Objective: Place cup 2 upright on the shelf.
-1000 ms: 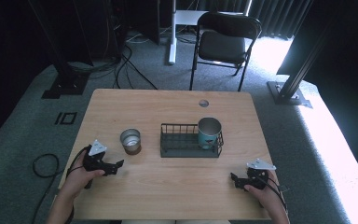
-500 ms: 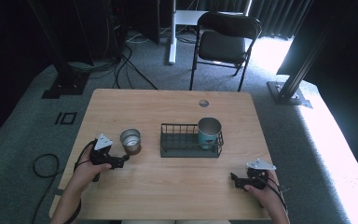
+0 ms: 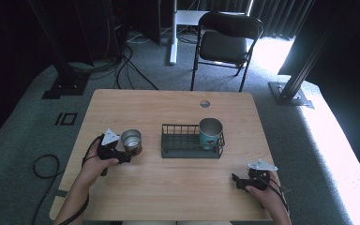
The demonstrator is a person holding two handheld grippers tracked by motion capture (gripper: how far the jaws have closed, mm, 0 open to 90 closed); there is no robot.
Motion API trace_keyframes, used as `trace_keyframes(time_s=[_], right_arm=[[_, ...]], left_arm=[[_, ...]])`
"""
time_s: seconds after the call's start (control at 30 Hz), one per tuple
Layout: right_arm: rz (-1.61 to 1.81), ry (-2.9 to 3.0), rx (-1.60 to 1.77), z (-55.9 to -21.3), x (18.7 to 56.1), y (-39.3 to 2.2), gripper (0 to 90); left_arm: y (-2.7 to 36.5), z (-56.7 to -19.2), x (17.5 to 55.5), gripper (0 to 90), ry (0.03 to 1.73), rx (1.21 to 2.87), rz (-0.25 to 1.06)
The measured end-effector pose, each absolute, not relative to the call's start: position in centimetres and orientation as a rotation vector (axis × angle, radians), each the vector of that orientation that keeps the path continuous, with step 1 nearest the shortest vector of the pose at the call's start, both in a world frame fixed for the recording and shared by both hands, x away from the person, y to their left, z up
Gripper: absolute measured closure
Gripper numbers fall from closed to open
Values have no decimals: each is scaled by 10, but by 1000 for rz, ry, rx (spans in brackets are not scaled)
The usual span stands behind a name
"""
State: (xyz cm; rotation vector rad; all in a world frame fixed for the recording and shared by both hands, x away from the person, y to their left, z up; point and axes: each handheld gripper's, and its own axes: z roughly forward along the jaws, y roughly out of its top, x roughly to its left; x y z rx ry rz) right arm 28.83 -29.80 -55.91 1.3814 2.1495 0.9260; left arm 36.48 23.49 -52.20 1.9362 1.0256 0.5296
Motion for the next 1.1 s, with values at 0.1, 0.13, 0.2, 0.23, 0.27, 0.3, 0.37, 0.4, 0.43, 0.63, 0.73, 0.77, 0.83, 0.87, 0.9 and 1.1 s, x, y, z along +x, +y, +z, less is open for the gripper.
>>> trace_keyframes(time_s=[0.1,0.13,0.2,0.23,0.27,0.3,0.37,0.4,0.43,0.63,0.73,0.77,0.83,0.87,0.9,1.1], right_arm=[[926,2149,1382,-559,288,-298,110],[926,2149,1382,-559,288,-298,110],[926,2149,1382,-559,288,-298,110],[926,2149,1382,-559,288,-298,110],[926,2150,1382,-559,288,-298,110],[926,2150,1381,-559,288,-298,110],[926,2149,1382,-559,288,-298,110],[926,2149,1382,-559,288,-298,110],[926,2149,1382,-559,288,-298,110],[926,2149,1382,-559,288,-298,110],[926,2149,1382,-559,288,-298,110],[926,2149,1381,-559,288,-298,110],[926,2149,1382,-559,288,-298,110],[926,2149,1382,-559,288,-298,110],[926,2149,1382,-559,288,-298,110],[926,2149,1382,-559,288,-298,110]], left_arm=[[232,-521,368,4,1018,1928,534],[231,-521,369,4,1018,1923,534],[230,-520,371,4,1011,1923,544],[229,-520,372,4,1008,1916,544],[228,-519,373,4,1008,1914,550],[228,-519,373,4,1006,1914,555],[227,-519,374,4,1004,1908,558],[226,-519,375,4,999,1909,562],[226,-519,375,4,997,1912,565],[223,-522,377,4,1006,1898,552],[221,-522,378,4,998,1896,551],[221,-522,378,4,997,1894,548],[219,-522,379,5,992,1899,553],[219,-522,379,5,993,1901,559],[218,-522,379,5,994,1903,565],[218,-522,379,134,1018,1914,593]])
